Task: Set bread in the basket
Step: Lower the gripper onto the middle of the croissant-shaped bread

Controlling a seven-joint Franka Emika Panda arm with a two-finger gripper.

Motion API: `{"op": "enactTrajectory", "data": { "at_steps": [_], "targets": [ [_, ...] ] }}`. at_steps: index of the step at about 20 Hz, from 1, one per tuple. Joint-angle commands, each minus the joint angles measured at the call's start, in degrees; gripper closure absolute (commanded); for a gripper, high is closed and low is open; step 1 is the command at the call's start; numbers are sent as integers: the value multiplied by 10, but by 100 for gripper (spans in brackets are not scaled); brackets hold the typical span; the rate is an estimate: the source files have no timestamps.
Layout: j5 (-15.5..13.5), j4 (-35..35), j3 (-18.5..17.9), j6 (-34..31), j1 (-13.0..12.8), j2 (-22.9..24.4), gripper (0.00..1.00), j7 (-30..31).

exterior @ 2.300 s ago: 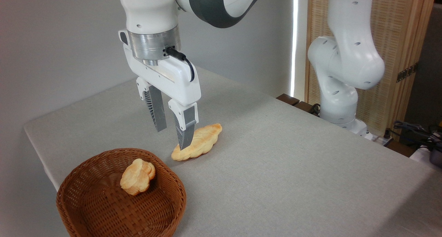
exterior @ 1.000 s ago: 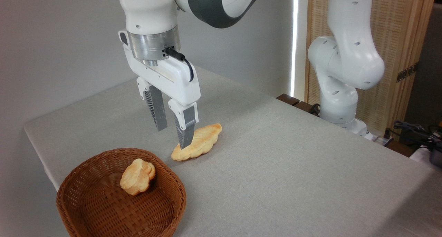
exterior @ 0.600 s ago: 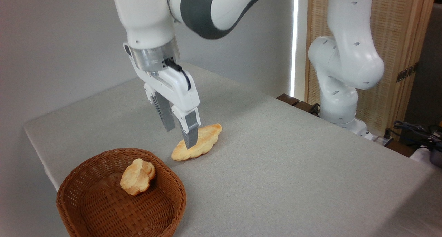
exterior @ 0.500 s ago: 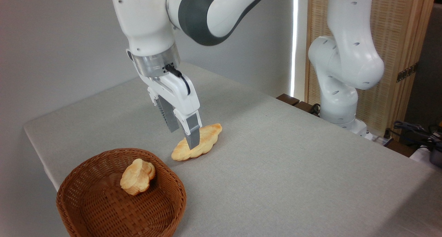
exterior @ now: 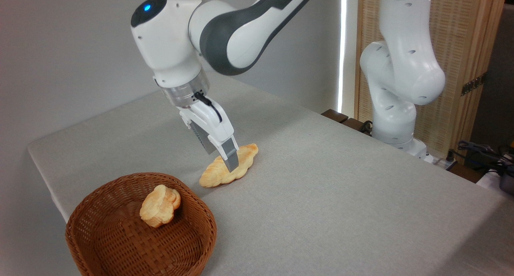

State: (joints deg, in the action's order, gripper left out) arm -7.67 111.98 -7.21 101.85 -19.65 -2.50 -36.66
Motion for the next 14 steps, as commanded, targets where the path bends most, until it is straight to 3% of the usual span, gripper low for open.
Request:
{"op": "enactTrajectory", "data": {
  "at_steps": [1,14],
  "targets": [
    [-9,-3,-5,-4,-7,-19,0,8],
    [-5,-11,10,4,-7,-55,0,9]
  ]
}}
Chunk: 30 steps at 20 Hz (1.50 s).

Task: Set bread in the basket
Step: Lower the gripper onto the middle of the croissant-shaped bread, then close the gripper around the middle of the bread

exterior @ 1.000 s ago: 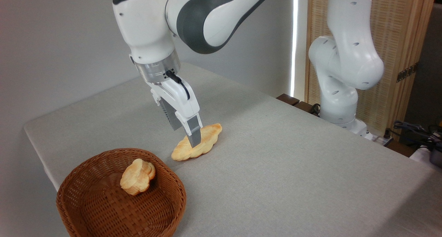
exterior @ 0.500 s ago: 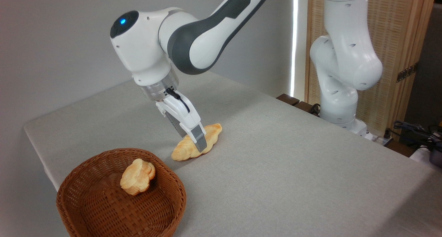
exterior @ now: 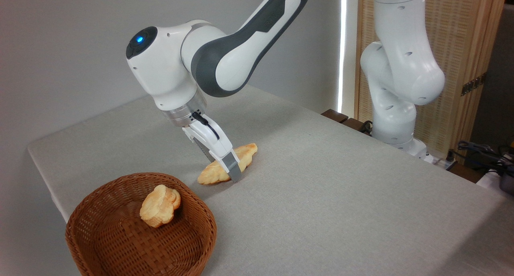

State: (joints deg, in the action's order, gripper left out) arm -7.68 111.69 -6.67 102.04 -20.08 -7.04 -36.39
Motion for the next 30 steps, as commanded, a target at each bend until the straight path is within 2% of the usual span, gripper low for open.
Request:
{"op": "enactTrajectory", "data": {
  "at_steps": [1,7,8,11,12,30],
  "targets": [
    [-5,-12,11,2,-2,-11,0,7],
    [-1,-20,10,2,-1,-10,1,2],
    [-1,-20,9,2,0,-10,6,-1],
    [16,-20,9,1,0,-10,38,-2],
    [16,-20,9,1,0,-10,43,-2],
    [17,-20,9,1,0,-8,43,-2]
  ]
}}
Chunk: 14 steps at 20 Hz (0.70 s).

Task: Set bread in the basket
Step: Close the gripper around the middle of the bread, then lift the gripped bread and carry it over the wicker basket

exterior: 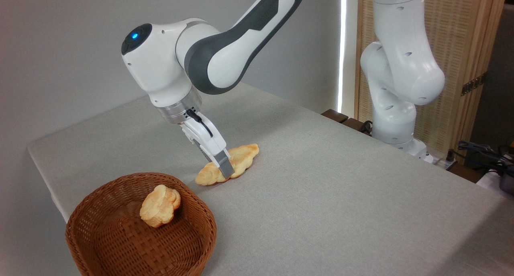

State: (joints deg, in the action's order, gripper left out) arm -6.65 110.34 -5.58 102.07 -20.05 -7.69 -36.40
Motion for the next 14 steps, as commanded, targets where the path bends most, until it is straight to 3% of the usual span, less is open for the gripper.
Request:
{"op": "enactTrajectory", "data": {
  "at_steps": [1,14],
  "targets": [
    [7,-7,-2,1,0,0,43,-2],
    [-15,-99,-52,-41,7,15,40,-3]
  ]
}}
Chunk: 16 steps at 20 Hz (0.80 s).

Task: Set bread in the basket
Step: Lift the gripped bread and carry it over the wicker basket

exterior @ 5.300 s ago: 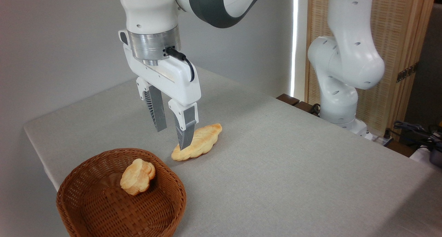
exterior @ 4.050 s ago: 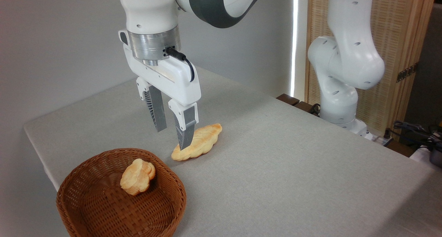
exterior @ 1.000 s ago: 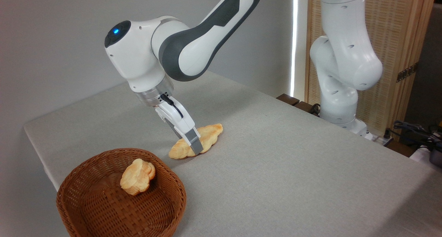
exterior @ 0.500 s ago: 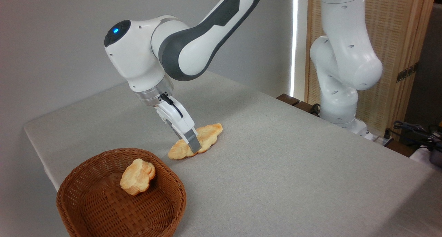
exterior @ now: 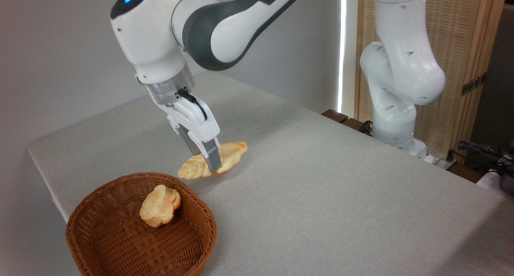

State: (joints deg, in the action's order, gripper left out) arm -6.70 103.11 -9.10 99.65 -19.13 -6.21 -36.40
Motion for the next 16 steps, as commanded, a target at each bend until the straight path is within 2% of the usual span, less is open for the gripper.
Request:
{"op": "enactTrajectory", "data": {
  "at_steps": [1,2,5,7,9,10,11,12,16],
  "targets": [
    [-25,-32,-26,-10,-2,1,39,-2],
    [-34,-35,-31,-3,-2,0,37,-2],
    [-32,-41,-34,85,-1,-6,36,-2],
    [-32,-42,-48,127,-1,-9,32,-2],
    [-33,-47,-52,163,-1,-15,23,-2],
    [-33,-50,-54,185,0,-19,16,-2],
    [-35,-51,-68,204,0,-21,5,-2],
    [-38,-51,-79,218,-1,-24,0,-1],
    [-53,-58,-83,261,-1,-36,0,0]
  ]
}}
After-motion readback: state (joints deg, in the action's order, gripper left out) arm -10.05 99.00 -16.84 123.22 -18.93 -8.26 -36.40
